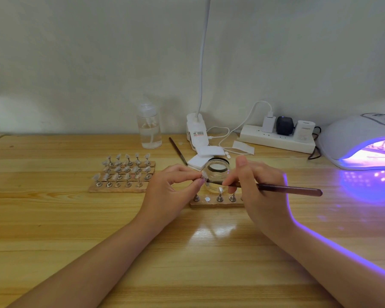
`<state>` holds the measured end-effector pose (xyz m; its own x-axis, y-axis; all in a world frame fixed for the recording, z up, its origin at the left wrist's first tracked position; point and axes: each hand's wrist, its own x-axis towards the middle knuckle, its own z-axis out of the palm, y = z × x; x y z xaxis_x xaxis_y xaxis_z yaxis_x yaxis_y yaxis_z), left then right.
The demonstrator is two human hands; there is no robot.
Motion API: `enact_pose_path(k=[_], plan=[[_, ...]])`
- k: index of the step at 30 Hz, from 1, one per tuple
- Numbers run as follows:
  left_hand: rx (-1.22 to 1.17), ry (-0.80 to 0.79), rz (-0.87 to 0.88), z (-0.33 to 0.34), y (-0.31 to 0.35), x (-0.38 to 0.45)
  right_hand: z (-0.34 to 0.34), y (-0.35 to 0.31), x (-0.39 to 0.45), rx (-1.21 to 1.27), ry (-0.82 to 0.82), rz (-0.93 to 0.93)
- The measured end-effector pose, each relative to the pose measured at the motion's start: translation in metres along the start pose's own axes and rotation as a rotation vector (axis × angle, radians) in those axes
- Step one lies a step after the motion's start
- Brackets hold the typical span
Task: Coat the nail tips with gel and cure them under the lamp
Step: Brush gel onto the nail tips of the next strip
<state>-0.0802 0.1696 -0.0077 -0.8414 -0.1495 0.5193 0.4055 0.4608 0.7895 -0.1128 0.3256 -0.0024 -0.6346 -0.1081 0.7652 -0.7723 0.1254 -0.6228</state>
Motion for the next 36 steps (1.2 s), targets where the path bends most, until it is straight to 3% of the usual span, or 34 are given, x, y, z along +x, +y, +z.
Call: enact_pose_path(k=[5, 17, 29, 36], plan=[[0.000, -0.006, -0.008, 0.0003, -0.0001, 0.0001, -0.0008, -0.0037, 0.0005, 0.063, 0.022, 0.019], [0.012, -0.002, 0.005, 0.0008, -0.0012, 0.0005, 0.0023, -0.0030, -0.0001, -0.040, -0.015, 0.056], [0.014, -0.002, 0.020, 0.0004, -0.0001, -0.0003, 0.0001, -0.0052, 0.0026, 0.147, 0.043, 0.166], [0.030, -0.008, 0.032, 0.0007, -0.0004, 0.0000, 0.0018, -0.0069, 0.0018, 0.069, -0.042, 0.134]])
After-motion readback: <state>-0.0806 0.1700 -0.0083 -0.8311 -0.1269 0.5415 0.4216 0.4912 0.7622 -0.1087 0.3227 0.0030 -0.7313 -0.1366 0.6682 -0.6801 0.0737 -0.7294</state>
